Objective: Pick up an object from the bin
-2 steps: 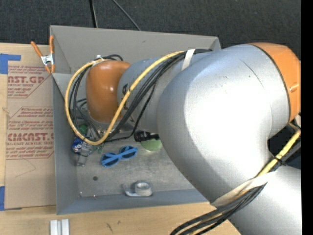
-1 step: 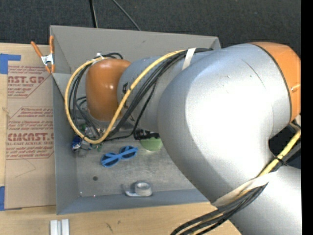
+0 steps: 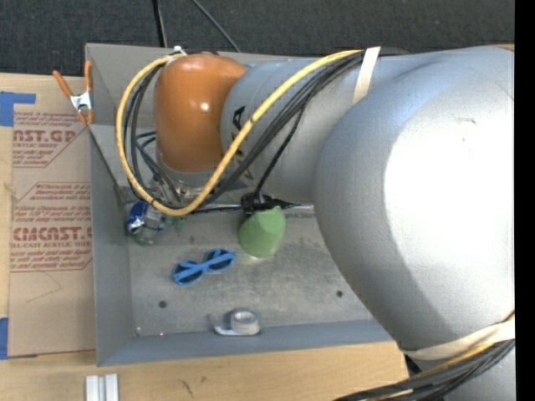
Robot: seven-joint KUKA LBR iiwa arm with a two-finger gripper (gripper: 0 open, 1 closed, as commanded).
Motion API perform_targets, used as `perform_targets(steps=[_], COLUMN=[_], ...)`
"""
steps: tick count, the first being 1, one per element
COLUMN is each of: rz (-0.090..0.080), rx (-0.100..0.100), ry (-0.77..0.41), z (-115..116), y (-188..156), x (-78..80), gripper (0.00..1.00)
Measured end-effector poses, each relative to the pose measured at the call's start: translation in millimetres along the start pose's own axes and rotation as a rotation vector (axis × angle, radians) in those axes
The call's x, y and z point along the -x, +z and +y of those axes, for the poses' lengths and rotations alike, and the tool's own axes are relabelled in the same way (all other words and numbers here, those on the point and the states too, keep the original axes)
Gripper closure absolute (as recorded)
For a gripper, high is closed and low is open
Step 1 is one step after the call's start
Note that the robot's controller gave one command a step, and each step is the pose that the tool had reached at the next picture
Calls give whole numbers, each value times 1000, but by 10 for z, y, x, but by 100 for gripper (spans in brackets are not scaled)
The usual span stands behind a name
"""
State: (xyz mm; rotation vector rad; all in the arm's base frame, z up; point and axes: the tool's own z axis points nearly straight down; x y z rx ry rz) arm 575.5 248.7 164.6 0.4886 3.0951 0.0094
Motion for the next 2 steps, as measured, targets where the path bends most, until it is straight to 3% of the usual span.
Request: perform_targets(steps=[1,2], rz=[4,5], rx=[-3,-6], ry=[-1,-2], z=[14,19], y=[-280,-342], x=[6,11], gripper=[100,100])
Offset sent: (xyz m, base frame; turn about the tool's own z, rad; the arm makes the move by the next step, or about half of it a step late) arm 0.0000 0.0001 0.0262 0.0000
